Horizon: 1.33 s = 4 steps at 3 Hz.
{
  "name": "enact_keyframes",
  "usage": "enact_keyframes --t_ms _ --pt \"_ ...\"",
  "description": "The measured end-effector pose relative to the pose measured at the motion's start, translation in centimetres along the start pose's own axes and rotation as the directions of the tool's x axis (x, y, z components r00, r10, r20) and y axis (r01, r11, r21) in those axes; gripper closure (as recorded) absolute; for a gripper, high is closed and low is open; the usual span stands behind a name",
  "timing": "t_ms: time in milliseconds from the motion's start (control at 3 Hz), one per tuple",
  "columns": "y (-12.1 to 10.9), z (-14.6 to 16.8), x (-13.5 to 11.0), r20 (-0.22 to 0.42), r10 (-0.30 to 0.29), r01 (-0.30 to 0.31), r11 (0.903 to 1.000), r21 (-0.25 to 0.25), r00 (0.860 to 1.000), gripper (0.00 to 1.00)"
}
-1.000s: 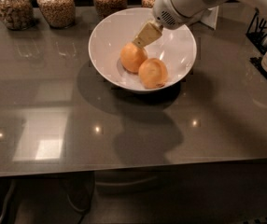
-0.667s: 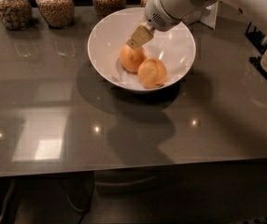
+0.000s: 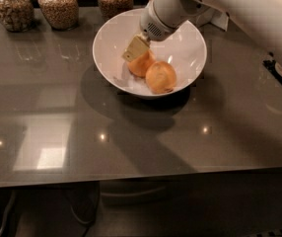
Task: Pick orange from white bowl
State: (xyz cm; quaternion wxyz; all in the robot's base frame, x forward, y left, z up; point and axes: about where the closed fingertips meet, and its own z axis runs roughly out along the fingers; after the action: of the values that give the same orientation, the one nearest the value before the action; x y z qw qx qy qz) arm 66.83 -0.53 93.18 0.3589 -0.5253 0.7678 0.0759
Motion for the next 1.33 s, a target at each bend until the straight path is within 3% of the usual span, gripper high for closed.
enact_keyframes --t_ms 333,1333 --pt "0.1 1.4 0.5 -0.019 0.016 -0.017 0.9993 -0.033 1.000 0.35" --pt "-0.6 3.6 2.6 -0.080 0.058 -0.062 0.9968 -0.050 0.995 0.30"
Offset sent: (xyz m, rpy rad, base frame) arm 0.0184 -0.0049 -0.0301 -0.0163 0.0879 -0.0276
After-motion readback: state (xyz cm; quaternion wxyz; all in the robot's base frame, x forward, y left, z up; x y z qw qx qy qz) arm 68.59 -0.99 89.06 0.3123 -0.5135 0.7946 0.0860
